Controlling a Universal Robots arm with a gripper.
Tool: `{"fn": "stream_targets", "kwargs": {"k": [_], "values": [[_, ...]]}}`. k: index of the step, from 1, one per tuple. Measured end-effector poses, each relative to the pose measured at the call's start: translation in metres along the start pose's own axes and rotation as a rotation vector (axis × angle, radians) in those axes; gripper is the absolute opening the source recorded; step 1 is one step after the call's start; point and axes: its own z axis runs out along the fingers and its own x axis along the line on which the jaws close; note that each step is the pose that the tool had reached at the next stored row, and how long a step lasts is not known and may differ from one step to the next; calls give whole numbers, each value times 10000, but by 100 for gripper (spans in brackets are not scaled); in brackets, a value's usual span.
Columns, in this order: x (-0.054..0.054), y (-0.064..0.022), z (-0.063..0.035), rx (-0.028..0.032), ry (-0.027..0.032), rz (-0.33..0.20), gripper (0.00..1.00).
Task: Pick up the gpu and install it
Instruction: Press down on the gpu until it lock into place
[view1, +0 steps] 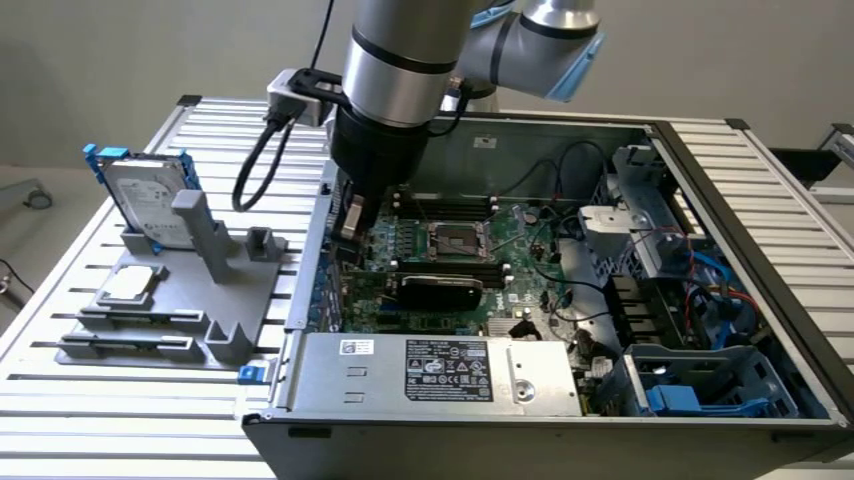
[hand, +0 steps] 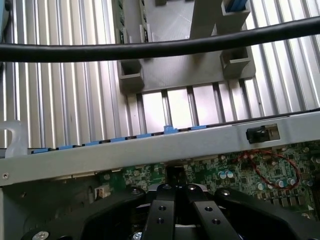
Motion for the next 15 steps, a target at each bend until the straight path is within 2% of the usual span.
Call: {"fn": "stream_targets", "kwargs": {"k": [15], "values": [[2, 1, 0, -93, -115, 531, 11]]}}
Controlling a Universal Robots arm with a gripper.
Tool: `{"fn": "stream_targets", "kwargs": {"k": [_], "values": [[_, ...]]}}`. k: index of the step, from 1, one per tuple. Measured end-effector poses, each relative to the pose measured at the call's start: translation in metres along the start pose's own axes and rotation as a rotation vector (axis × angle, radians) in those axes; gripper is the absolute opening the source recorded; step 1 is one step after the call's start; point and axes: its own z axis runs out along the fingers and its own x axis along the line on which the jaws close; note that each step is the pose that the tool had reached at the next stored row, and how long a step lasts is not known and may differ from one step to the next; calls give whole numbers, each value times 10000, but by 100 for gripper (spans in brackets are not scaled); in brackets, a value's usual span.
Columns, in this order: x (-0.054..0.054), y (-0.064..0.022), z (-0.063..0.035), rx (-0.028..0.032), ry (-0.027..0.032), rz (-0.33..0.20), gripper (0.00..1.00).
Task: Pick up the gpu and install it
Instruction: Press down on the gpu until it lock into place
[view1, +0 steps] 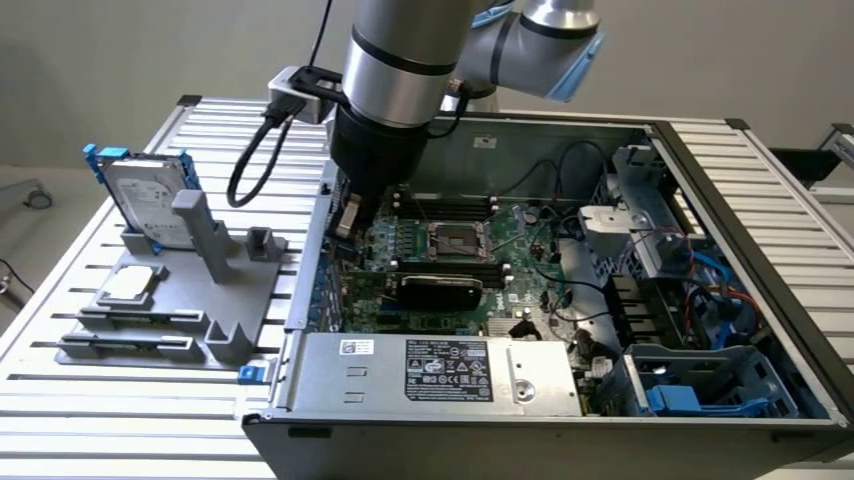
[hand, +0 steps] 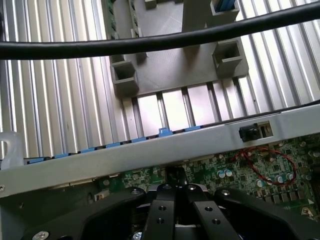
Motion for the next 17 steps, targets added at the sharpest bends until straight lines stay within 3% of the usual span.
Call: {"fn": "stream_targets", "kwargs": {"k": [17], "values": [[4, -10, 36, -22, -28, 235, 11]]}}
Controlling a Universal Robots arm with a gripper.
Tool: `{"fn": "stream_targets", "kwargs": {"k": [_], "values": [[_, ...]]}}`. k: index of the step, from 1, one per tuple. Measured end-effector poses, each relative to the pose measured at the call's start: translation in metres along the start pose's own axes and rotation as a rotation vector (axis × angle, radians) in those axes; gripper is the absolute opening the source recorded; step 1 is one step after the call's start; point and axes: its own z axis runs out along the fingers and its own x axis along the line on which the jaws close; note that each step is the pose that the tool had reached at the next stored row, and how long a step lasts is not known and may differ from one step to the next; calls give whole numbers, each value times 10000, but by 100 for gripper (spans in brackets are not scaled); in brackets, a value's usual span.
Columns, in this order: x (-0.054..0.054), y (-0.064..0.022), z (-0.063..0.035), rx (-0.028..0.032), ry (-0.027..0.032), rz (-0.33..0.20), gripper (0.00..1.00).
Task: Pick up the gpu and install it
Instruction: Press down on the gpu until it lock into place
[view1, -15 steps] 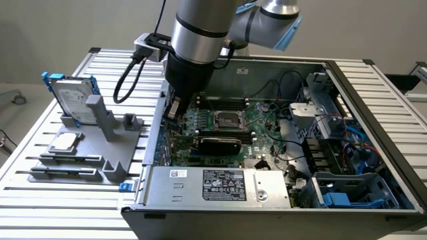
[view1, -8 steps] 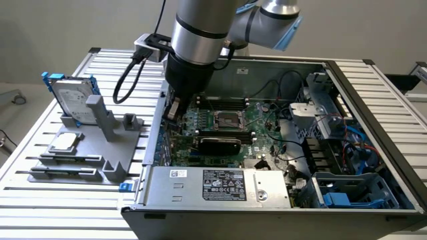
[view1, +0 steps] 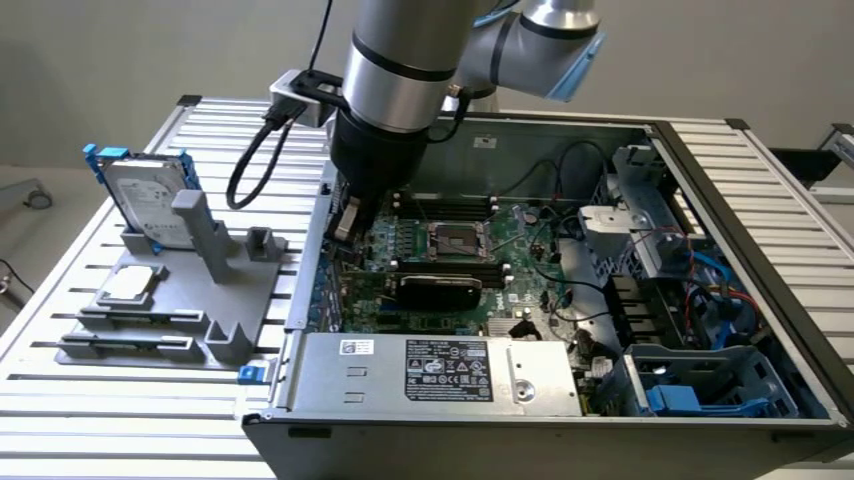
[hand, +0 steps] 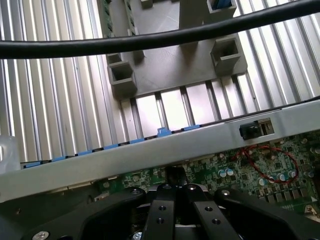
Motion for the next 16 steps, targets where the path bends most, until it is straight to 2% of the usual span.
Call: {"fn": "stream_targets", "kwargs": {"k": [7, 16], "values": [[0, -1, 0, -8, -28, 104, 11], [-6, -23, -12, -9, -35, 123, 11]]}}
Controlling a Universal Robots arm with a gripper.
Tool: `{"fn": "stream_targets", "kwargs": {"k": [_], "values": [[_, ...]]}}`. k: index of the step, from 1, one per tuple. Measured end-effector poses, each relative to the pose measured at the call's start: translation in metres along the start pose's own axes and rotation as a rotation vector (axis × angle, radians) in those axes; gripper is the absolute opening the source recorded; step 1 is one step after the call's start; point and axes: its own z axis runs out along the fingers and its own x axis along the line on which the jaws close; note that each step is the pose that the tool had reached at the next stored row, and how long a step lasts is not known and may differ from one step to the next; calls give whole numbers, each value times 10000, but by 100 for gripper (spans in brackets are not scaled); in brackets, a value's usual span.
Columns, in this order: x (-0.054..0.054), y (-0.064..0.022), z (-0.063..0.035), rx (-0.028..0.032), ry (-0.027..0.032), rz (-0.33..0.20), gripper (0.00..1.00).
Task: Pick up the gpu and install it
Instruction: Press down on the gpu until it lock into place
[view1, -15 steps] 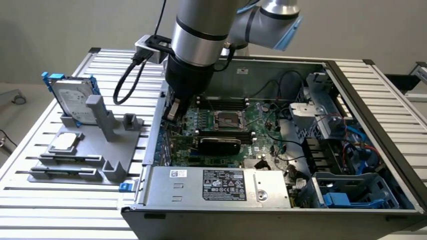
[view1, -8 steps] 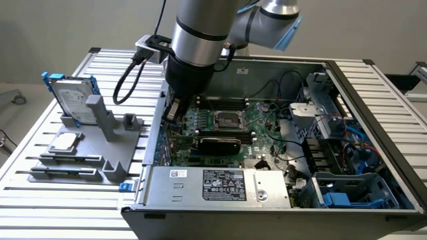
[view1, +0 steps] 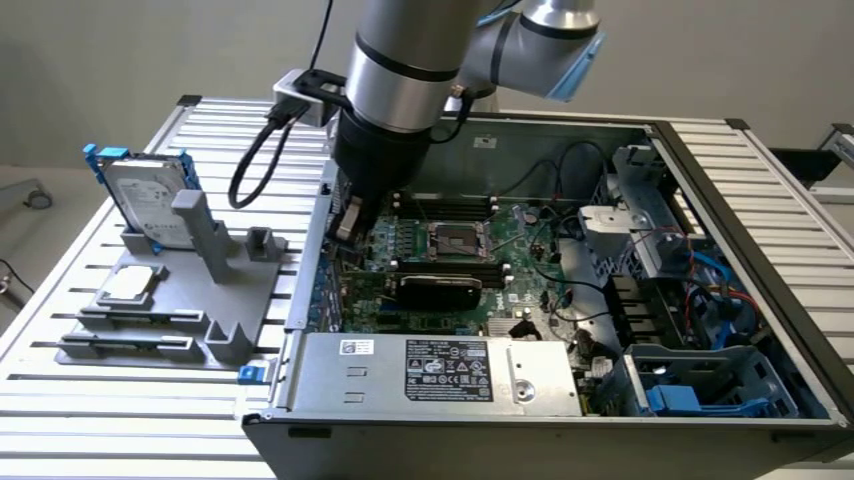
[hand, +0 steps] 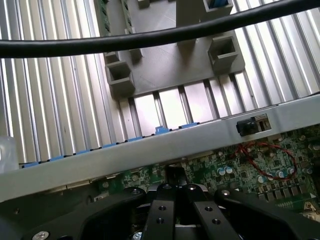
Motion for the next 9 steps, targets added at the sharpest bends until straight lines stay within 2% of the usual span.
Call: {"fn": "stream_targets", "kwargs": {"k": [5, 9], "values": [[1, 0, -22, -2, 0, 16, 11], [2, 5, -41, -27, 6, 29, 11]]}}
